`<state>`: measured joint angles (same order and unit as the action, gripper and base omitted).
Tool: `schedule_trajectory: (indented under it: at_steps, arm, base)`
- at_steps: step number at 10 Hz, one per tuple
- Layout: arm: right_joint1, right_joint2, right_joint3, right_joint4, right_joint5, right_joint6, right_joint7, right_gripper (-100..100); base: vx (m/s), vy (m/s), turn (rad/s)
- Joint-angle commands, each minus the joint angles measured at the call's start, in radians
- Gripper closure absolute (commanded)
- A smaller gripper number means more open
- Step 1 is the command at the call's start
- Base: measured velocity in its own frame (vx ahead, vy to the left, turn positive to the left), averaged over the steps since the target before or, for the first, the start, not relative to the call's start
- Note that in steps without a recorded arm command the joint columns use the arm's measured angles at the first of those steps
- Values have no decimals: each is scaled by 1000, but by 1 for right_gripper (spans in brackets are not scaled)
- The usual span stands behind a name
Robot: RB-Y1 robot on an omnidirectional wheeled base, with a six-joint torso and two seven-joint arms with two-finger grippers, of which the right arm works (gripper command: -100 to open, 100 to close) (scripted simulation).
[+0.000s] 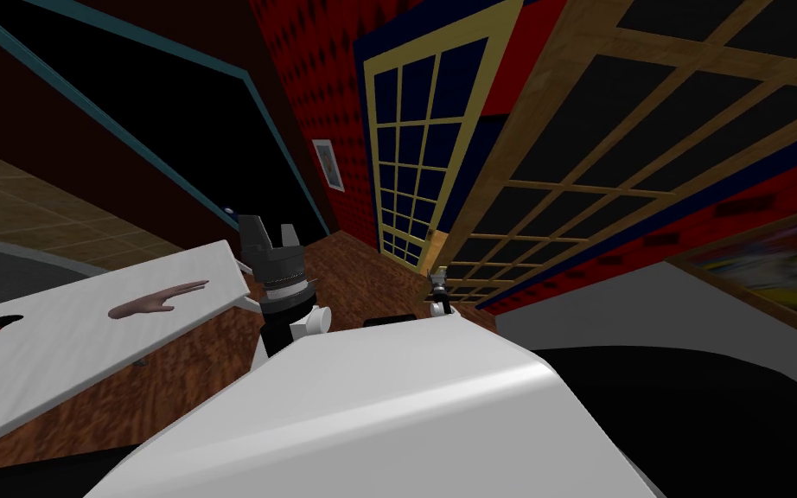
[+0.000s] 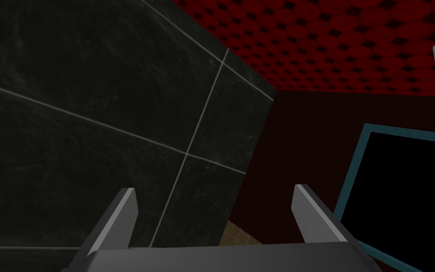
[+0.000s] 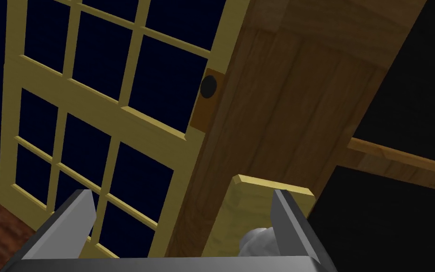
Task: Pull the door open
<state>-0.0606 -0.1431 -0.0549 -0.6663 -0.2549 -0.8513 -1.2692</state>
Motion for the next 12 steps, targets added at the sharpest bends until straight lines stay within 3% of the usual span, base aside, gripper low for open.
schedule_trajectory:
  at_steps: [1, 6, 10, 11, 12]
  arm:
    - [8, -8, -7, 9, -13, 11, -31, -100]
    - [-10, -6, 19, 8, -55, 21, -162, -100]
    - [-18, -5, 30, 8, -75, 25, -224, -100]
    - [-27, 0, 35, -4, -66, 8, -208, -100]
    - [-5, -11, 36, -1, -65, -25, -228, -100]
  base:
    - [-55, -14, 30]
    - [-78, -22, 34]
    - [-53, -14, 21]
    - [-28, 5, 22]
    - [25, 4, 99]
